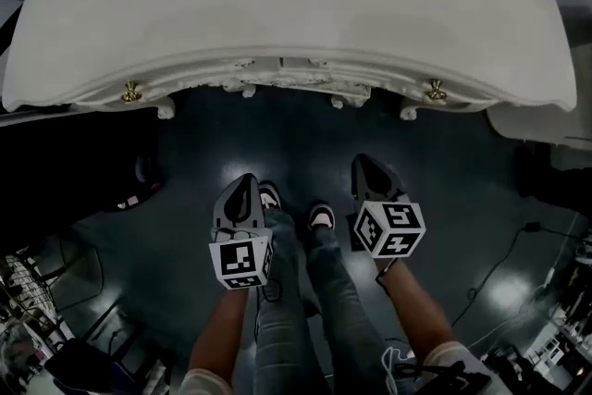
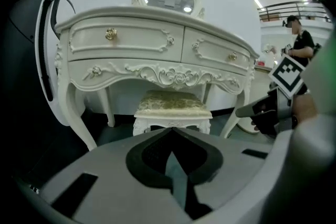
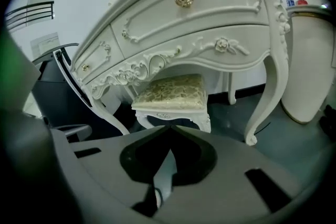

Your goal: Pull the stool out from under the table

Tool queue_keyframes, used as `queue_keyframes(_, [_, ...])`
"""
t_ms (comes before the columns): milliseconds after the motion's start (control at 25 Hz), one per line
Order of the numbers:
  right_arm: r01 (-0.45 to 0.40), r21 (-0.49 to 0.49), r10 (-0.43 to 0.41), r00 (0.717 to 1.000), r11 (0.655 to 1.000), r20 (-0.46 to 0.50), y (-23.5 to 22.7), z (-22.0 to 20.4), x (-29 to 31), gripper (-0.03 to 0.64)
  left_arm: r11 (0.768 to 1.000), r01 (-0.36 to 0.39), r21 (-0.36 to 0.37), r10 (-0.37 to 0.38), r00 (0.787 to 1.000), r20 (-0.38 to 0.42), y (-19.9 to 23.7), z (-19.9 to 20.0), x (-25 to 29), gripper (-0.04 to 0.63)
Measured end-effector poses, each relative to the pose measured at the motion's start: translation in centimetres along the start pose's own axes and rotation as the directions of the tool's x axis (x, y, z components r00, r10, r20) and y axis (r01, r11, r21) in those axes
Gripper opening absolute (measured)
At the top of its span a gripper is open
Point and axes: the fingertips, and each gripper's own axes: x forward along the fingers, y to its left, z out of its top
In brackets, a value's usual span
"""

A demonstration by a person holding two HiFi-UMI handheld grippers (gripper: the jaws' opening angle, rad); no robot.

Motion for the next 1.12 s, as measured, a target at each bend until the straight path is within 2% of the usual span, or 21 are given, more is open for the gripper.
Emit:
queue_keyframes(120, [0.007, -0.007, -0.007, 1.000, 1.000, -0.007, -0.9, -1.6, 2.0, 0.000, 1.000, 0.012, 0.022, -0.012, 1.000, -0.013, 0.2, -2.1, 2.1, 0.008])
queue_keyframes(320, [0.006, -0.054, -0.008, 0.999, 0.999, -0.043, -2.0, -3.7, 3.4, 0.000, 1.000, -0.008, 0.010, 0.008, 0.999, -0.043, 0.8, -4.6, 3.7, 0.008])
queue_keyframes(560, [0.035, -0.124, -0.036, 0.999, 0.992, -0.010, -4.0, -3.7, 6.0, 0.000, 0.999, -0.027, 0.033, 0.028, 0.999, -0.038, 2.6, -5.6, 6.8, 0.008])
queue_keyframes(760, [0.087, -0.114, -0.086, 0.996, 0.990, 0.006, -6.1, -3.0, 9.2, 0.010, 0.997, -0.067, 0.038, 0.069, 0.996, -0.049, 4.4, -5.9, 8.2, 0.008])
queue_keyframes(840, [0.106, -0.111, -0.106, 0.994, 0.988, 0.004, -6.6, -2.8, 10.8, 0.066, 0.996, -0.061, 0.069, 0.065, 0.996, -0.060, 4.9, -6.4, 8.7, 0.008])
queue_keyframes(920, [0.124, -0.115, -0.124, 0.992, 0.986, 0.001, -7.1, -2.5, 12.1, 0.092, 0.994, -0.048, 0.095, 0.055, 0.996, -0.066, 5.2, -6.7, 9.4, 0.008])
queue_keyframes(1120, [0.153, -0.147, -0.159, 0.987, 0.977, -0.027, -8.3, -3.0, 14.3, 0.185, 0.994, -0.055, 0.099, 0.061, 0.996, -0.057, 6.2, -6.6, 10.8, 0.008])
